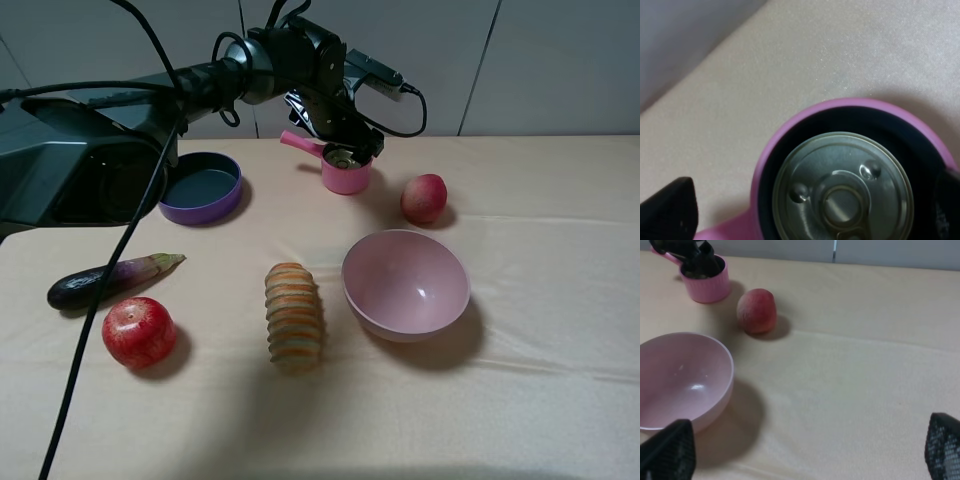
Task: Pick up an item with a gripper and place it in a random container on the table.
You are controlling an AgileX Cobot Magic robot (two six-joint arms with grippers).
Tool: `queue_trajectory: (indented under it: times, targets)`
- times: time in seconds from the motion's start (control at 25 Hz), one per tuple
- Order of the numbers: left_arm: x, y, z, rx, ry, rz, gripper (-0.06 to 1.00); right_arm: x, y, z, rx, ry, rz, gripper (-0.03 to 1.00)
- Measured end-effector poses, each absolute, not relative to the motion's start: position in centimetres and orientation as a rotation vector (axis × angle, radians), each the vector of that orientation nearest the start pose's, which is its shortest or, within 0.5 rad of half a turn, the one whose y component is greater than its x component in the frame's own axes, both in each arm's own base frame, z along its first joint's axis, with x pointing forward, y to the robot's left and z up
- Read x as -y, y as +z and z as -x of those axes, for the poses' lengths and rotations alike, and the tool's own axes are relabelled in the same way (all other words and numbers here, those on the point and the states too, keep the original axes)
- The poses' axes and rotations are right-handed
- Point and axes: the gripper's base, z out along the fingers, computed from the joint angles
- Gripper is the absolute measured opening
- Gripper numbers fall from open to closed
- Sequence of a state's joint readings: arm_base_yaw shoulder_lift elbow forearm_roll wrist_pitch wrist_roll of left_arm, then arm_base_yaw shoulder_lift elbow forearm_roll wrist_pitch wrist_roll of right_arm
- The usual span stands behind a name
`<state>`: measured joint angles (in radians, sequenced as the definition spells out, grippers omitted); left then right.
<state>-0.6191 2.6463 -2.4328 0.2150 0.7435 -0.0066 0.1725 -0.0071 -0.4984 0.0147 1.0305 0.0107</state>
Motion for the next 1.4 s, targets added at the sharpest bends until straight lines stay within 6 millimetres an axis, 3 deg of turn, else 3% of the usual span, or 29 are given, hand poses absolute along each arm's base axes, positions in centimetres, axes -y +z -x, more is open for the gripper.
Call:
queue_trajectory:
  times: [0.68, 1.08, 1.4]
  targets:
    - [31.8, 16.2, -48.3, -2.262, -0.039, -0.812, 0.99, 0.0, 27.9, 0.5, -2.004, 0.134, 0.163, 0.69]
    - [30.1, 17.2, -47.7, -2.469, -0.030, -0.748, 0.99, 0.0, 27.9, 0.5, -2.004, 0.134, 0.163, 0.69]
    - [28.2, 21.4, -46.9, -2.575, -0.064, -0.546, 0.99, 0.0, 27.9, 0.5, -2.004, 0.134, 0.163, 0.69]
